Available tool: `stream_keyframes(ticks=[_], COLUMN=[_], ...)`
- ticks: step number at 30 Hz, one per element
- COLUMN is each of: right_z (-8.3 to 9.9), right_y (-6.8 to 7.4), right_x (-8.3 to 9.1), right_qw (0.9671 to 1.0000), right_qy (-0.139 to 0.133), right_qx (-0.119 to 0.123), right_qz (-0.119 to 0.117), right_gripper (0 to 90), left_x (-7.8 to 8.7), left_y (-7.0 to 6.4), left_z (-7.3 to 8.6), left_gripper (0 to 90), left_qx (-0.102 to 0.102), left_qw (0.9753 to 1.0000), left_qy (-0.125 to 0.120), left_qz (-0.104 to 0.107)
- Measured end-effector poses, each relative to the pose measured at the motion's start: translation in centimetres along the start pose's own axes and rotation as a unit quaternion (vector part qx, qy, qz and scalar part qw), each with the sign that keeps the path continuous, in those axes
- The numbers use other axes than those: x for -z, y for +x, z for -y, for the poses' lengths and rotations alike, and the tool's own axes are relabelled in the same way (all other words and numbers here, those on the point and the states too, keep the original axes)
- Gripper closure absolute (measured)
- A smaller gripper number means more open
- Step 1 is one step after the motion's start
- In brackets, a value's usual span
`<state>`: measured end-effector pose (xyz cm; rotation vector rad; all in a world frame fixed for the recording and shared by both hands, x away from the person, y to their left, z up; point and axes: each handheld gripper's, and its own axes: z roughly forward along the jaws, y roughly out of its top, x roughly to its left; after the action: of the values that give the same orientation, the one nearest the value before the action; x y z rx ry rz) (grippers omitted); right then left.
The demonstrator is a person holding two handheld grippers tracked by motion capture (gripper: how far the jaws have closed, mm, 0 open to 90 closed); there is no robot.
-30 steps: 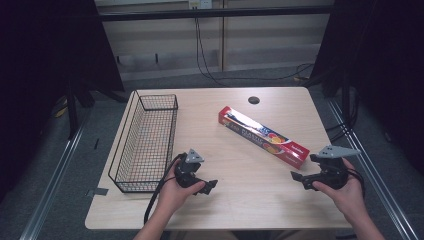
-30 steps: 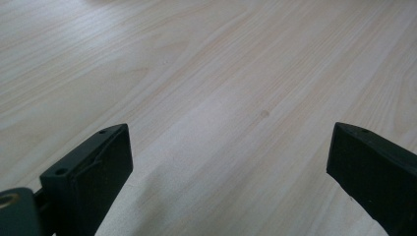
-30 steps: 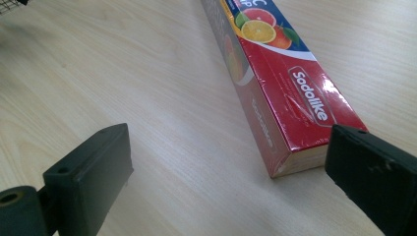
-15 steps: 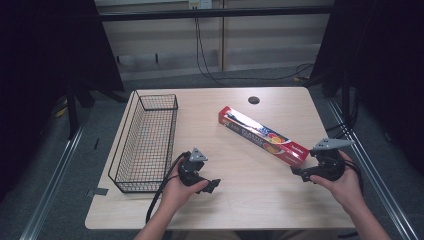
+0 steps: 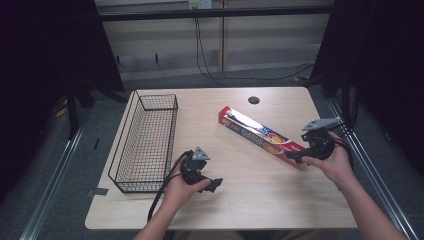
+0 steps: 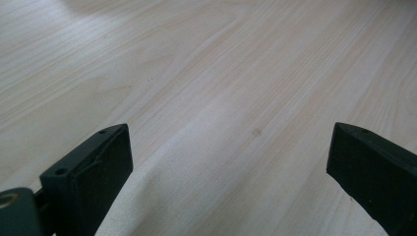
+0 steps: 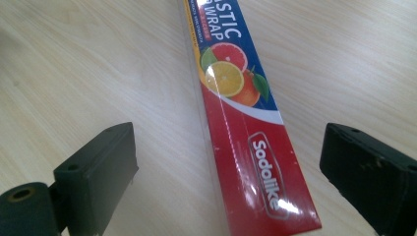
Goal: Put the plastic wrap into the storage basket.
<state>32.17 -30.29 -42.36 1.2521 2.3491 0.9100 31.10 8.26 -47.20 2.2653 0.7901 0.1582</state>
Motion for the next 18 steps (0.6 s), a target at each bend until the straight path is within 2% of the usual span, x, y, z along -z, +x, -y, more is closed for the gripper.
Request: stream_keyframes(ticks=[2,4,8,10,11,15,18], right_z=[-0.4,-0.6,-1.7,-1.8,-2.2,-2.4,-2.6], right_y=[-0.2,-0.2,-0.3,-0.4,-0.7,-0.8,-1.0], right_x=[-0.6,-0.8,-2.3,-2.5,-3.2,-3.8,-4.5], right_qw=[0.9999,0.9999,0.9990,0.9991,0.9985,0.9980,0.9975], right_qy=[0.008,0.013,0.042,0.041,0.049,0.061,0.067], right_qx=[0.007,0.005,0.015,0.016,0.024,0.016,0.020], right_qz=[0.000,-0.003,0.001,-0.001,-0.005,-0.004,-0.006], right_gripper=[6.9,6.8,7.1,7.1,7.4,7.6,7.9], left_x=[0.0,0.0,0.0,0.0,0.1,0.2,0.1], left_y=[0.0,-0.1,0.1,0.1,0.1,0.1,0.0], left_z=[0.0,0.0,0.1,0.1,0.1,0.1,0.1], left_gripper=[3.4,3.4,3.4,3.4,3.4,3.4,3.4], left_qx=[-0.002,-0.003,-0.001,-0.002,-0.001,-0.004,-0.005], left_qw=[1.0000,1.0000,1.0000,1.0000,1.0000,1.0000,1.0000], left_qy=[0.001,0.002,-0.001,-0.001,0.000,0.000,0.001], left_qz=[0.003,0.001,0.004,0.004,0.001,0.001,0.001])
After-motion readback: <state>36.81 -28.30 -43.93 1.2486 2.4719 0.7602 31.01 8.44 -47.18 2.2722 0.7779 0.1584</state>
